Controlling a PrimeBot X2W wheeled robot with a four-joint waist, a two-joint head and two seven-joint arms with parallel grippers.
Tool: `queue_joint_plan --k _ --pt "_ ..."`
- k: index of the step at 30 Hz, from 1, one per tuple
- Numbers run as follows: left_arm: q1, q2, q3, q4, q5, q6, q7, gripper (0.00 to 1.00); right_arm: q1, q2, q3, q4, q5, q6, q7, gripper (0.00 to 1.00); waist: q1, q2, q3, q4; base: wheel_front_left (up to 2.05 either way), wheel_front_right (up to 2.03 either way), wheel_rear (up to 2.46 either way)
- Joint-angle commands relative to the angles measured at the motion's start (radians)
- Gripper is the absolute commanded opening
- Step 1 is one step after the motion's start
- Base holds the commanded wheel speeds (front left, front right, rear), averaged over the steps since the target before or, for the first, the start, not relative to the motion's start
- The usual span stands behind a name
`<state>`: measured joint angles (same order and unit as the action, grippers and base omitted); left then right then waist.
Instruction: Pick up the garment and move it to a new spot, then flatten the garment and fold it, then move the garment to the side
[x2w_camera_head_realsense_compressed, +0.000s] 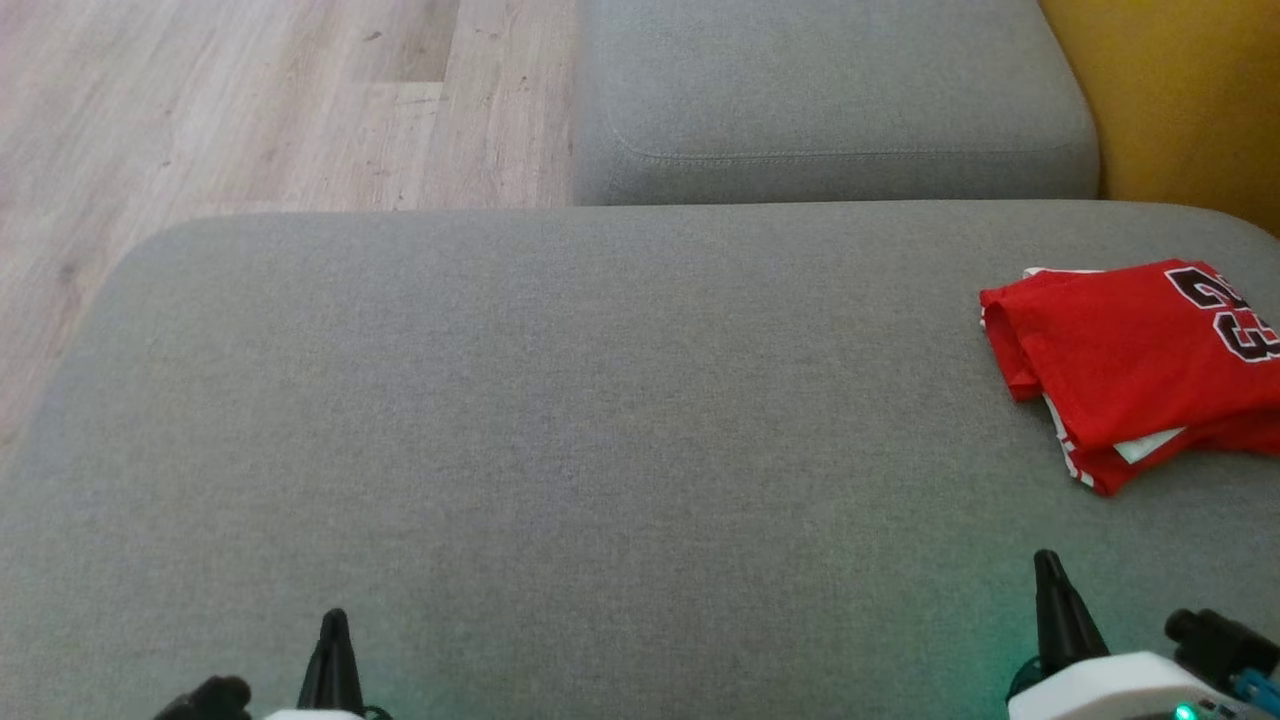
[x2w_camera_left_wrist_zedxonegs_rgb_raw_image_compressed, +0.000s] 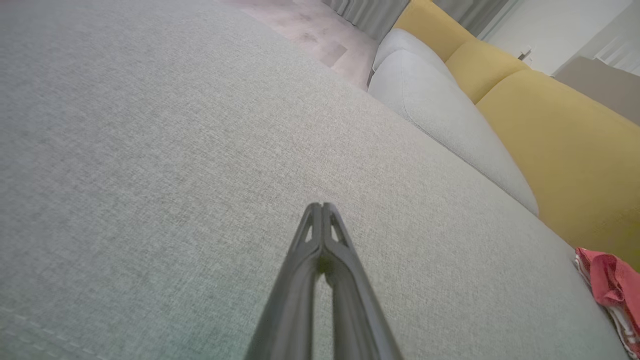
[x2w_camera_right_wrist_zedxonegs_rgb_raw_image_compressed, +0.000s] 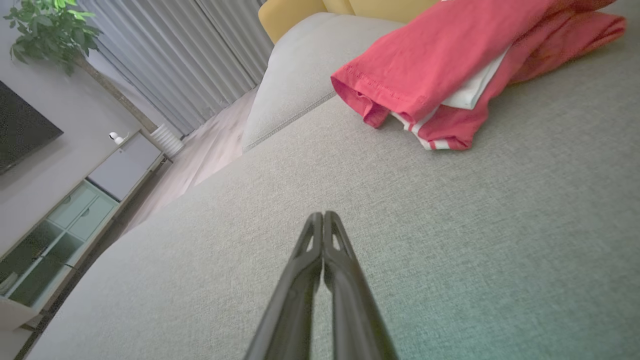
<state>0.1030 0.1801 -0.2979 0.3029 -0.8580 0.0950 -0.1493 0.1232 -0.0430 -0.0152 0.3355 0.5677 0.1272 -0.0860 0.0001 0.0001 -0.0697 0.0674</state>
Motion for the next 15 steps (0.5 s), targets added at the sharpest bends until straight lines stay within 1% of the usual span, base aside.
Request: queue_joint_plan --k 1,15 --pt "-0.052 0.003 0.031 -0.033 -0.019 -0.010 0.006 0.00 -0.064 -0.003 -0.003 -0.038 0.027 0.001 0.002 0.00 -0.0001 -0.0001 0.001 -0.001 0.00 0.00 0.00" --pt "-0.077 -0.018 0.090 -0.037 -0.136 -0.044 0.046 0.00 -0.091 -0.003 -0.018 -0.047 0.188 0.002 0.034 0.00 -0.0001 -0.0001 0.012 -0.011 0.00 0.00 0.00"
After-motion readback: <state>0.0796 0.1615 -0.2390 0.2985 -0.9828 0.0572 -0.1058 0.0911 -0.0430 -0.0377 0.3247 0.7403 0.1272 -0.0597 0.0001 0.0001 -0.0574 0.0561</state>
